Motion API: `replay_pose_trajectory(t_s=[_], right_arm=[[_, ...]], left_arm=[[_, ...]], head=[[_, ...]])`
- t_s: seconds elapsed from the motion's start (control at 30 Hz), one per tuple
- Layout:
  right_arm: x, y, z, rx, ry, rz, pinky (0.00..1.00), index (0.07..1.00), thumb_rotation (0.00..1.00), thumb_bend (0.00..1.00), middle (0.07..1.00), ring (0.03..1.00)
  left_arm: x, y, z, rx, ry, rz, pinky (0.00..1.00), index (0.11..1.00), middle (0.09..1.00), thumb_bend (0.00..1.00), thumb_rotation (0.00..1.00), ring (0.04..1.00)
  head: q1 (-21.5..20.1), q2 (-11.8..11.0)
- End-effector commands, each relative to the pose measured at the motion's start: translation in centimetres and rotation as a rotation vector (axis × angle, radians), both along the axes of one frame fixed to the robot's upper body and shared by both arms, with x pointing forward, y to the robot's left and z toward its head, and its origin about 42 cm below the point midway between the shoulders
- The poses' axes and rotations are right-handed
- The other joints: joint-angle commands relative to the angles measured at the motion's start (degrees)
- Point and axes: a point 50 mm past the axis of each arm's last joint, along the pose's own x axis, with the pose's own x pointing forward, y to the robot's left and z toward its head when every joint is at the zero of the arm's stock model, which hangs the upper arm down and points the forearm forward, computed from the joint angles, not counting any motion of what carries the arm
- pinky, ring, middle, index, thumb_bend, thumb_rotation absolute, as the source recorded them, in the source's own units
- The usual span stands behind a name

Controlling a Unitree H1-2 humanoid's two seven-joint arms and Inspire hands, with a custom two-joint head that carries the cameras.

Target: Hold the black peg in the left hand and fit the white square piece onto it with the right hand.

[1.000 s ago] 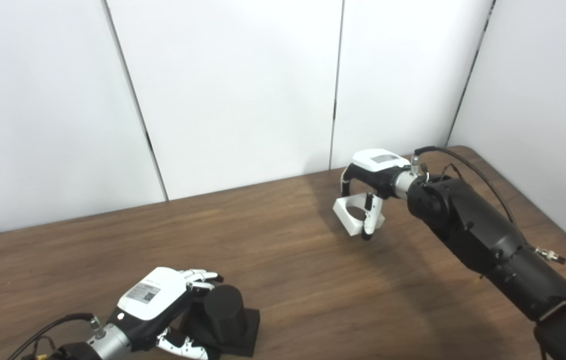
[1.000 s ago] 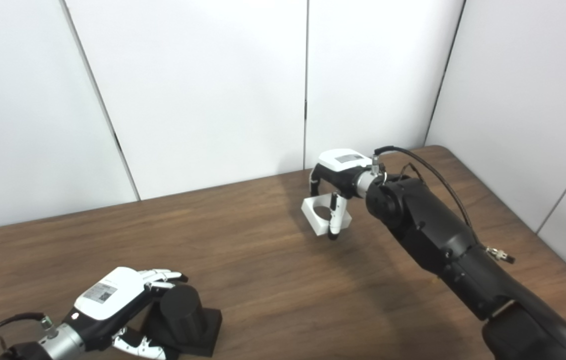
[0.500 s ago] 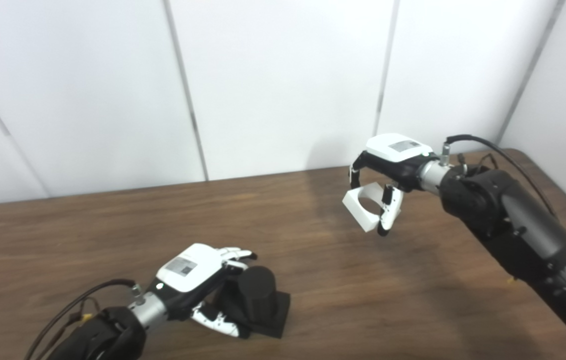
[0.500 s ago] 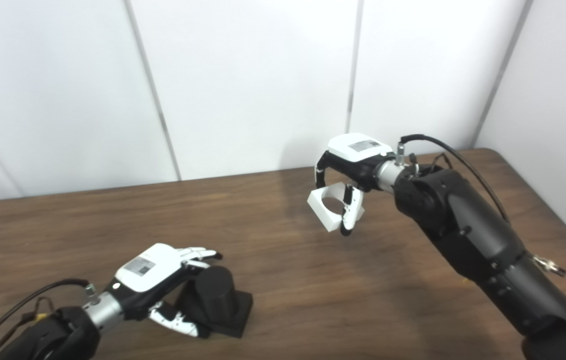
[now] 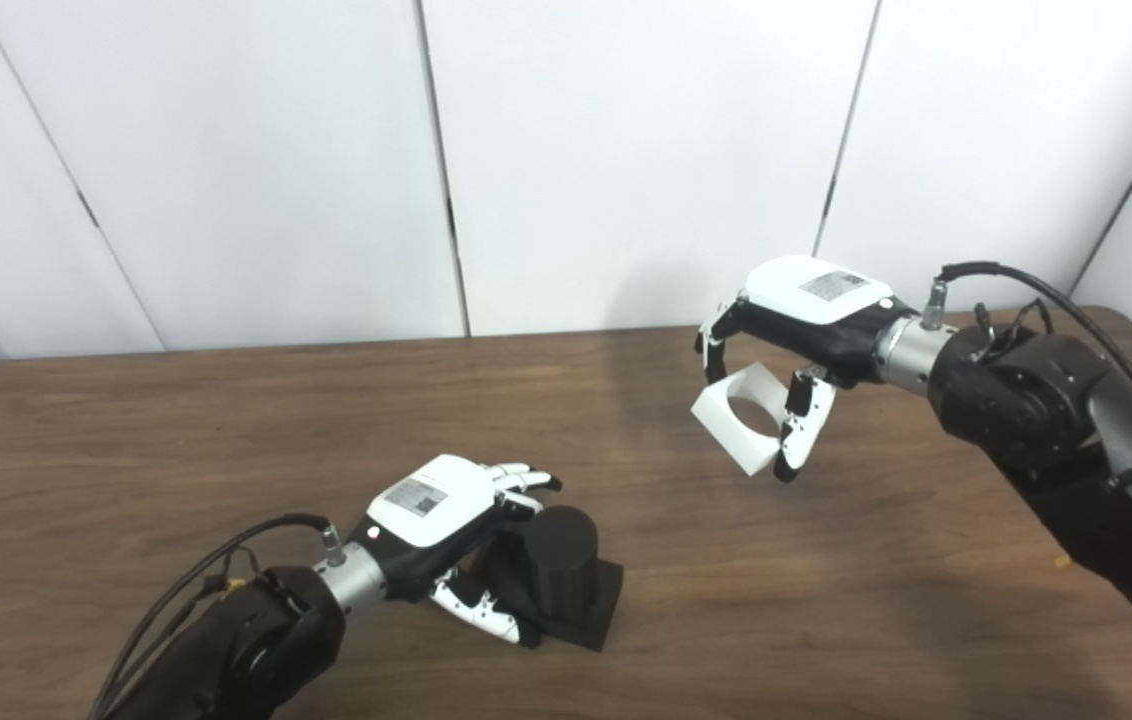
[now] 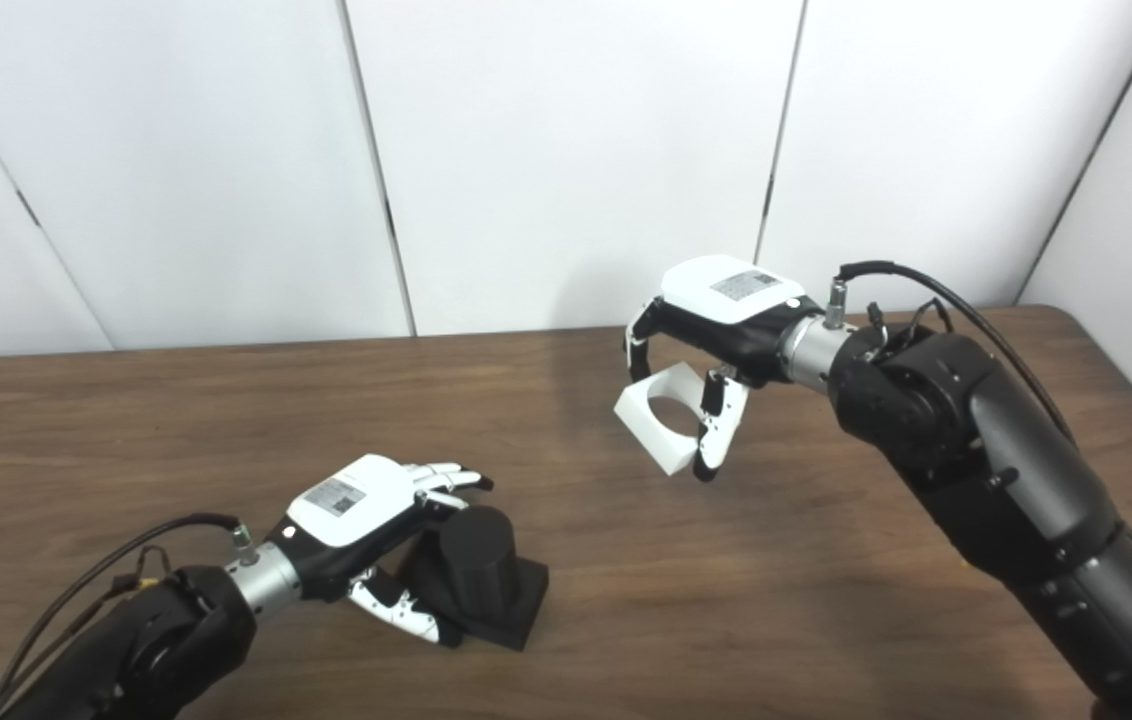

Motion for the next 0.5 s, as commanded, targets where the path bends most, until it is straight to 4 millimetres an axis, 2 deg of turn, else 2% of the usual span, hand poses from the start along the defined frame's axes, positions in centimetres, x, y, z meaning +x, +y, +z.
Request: replay_pose_trajectory(t_s=[0.0,0.3,0.47], right_arm=[[-0.2,0.9,3.1,0.009,-0.1,0.059,0.77,0.477,0.14,0.52,0.761,0.835],[-1.4,3.7,3.2,0.053,-0.092,0.141,0.77,0.477,0.14,0.52,0.768,0.846],[-1.8,5.0,2.6,0.085,-0.088,0.166,0.75,0.477,0.14,0.52,0.766,0.844]], left_arm=[[-1.0,-0.1,-3.4,0.166,0.087,0.006,0.81,0.493,0.899,0.52,0.08,0.902],[-0.8,-0.6,-3.6,0.16,0.09,0.009,0.82,0.493,0.908,0.52,0.08,0.914],[-0.8,-0.7,-3.5,0.162,0.096,0.013,0.83,0.493,0.91,0.52,0.08,0.922]], head=[[0.1,0.0],[1.3,0.0],[1.7,0.2]])
